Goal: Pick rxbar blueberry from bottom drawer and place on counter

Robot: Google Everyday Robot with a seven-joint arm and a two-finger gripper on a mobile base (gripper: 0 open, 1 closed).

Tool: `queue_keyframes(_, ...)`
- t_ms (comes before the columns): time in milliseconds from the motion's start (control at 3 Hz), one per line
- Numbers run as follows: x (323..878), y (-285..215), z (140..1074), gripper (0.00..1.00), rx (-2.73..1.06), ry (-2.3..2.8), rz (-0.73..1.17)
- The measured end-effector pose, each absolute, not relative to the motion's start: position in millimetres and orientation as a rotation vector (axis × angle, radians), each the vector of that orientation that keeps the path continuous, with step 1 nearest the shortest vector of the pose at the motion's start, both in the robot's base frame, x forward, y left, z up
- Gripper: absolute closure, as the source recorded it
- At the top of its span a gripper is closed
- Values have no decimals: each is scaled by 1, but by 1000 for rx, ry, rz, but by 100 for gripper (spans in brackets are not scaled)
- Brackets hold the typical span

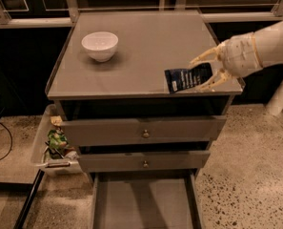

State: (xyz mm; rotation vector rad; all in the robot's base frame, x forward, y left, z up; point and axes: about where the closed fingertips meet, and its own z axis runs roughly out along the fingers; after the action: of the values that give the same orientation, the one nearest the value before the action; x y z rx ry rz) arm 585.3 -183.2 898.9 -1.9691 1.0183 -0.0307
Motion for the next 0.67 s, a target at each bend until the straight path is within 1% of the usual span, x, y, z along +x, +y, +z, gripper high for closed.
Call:
queue_keyframes(333,616,-168,913,100,-1963,983,72)
queue_keyframes(667,627,-172,942,100,-1938,953,25)
